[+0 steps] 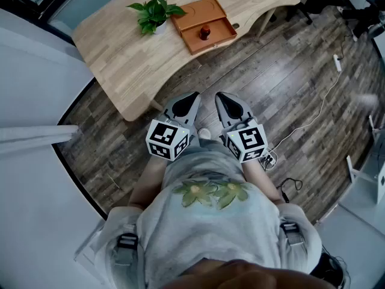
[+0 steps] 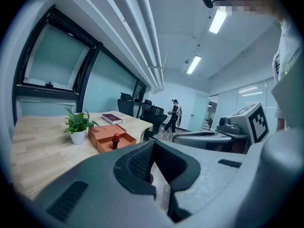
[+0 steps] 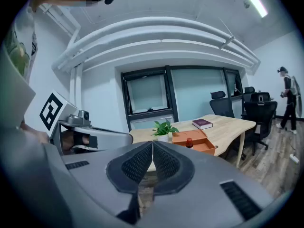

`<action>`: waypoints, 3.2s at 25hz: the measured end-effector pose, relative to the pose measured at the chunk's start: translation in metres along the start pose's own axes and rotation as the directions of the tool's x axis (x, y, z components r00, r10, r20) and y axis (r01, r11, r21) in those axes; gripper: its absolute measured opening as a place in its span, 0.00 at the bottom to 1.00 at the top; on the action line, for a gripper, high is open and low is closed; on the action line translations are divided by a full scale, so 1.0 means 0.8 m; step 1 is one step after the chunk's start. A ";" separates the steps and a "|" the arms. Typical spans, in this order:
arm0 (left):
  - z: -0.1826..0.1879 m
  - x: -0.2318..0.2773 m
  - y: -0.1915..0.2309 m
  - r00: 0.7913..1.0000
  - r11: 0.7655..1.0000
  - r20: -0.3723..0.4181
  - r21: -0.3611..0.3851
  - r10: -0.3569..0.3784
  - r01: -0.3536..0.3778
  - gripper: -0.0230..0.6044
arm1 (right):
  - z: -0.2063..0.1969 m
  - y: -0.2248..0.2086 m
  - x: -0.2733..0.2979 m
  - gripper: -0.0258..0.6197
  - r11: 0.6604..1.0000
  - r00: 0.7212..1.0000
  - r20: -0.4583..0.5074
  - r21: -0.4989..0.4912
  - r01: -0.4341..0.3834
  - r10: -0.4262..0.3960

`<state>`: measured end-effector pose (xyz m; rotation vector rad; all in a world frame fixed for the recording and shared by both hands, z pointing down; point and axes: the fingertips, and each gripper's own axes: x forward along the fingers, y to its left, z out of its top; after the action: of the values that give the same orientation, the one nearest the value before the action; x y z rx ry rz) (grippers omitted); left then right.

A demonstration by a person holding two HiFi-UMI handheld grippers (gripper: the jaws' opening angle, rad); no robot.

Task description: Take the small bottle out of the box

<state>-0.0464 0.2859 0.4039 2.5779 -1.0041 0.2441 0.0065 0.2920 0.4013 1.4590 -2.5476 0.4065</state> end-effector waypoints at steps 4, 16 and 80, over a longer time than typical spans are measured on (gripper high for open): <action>0.002 0.008 -0.002 1.000 1.000 -0.009 -0.001 -0.006 0.006 0.05 | -0.003 -0.008 0.002 0.06 1.000 1.000 -0.007 0.005 0.002 -0.002; 0.023 0.060 0.050 0.999 1.000 -0.039 -0.007 -0.016 0.016 0.05 | 0.018 -0.054 0.064 0.05 1.000 1.000 -0.008 0.025 0.019 -0.019; 0.114 0.280 0.269 0.990 0.988 -0.125 -0.132 0.068 -0.084 0.05 | 0.033 -0.246 0.343 0.38 0.988 0.929 -0.346 -0.028 -0.151 0.132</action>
<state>-0.0264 -0.0351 0.4424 2.3746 -1.0388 0.3340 0.0377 -0.0348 0.4839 1.0770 -2.3650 0.5557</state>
